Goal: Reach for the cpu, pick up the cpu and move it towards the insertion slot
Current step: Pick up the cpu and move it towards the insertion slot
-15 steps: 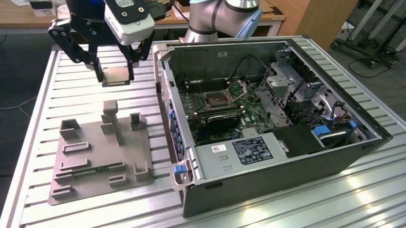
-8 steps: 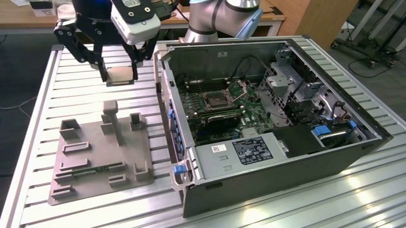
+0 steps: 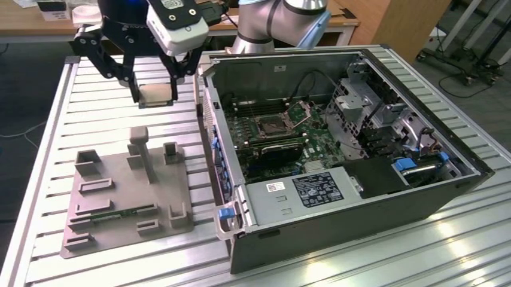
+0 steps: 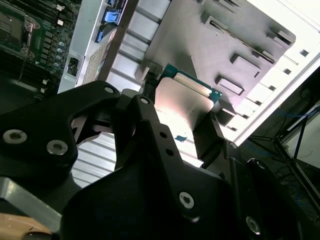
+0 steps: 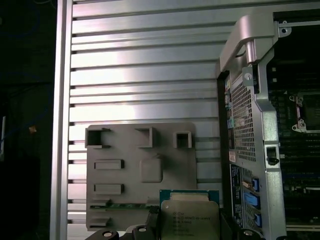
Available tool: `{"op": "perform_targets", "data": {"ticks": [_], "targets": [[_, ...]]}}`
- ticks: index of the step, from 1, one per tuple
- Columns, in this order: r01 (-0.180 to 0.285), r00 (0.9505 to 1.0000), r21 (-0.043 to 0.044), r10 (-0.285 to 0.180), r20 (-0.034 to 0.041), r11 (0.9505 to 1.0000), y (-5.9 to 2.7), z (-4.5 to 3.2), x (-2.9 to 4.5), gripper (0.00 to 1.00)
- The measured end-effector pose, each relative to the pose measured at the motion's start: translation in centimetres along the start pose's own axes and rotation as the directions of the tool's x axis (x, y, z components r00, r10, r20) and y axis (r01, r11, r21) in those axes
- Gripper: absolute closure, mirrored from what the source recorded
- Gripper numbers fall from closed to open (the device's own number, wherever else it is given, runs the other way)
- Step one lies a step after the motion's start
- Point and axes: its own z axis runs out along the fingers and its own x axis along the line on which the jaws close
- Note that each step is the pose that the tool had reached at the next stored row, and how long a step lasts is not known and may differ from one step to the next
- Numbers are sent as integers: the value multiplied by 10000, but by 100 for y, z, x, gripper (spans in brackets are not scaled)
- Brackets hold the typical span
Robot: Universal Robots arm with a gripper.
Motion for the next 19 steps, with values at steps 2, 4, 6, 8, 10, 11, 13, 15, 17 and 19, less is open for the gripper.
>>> {"op": "perform_targets", "data": {"ticks": [2,4,6,8,10,11,13,15,17,19], "targets": [[0,10000,0,0,1,10000,1,0,-16,46],[0,10000,0,0,0,10000,1,0,-33,46],[0,10000,0,0,0,10000,2,0,-51,46],[0,10000,0,0,1,10000,2,0,-69,46],[0,10000,0,0,0,10000,3,0,-86,46],[0,10000,0,0,0,10000,3,0,-95,46],[0,10000,0,0,0,10000,4,0,-113,46],[0,10000,0,0,0,10000,5,0,-132,46],[0,10000,0,0,0,10000,5,-1,-151,46],[0,10000,0,0,0,10000,6,0,-170,46]]}}
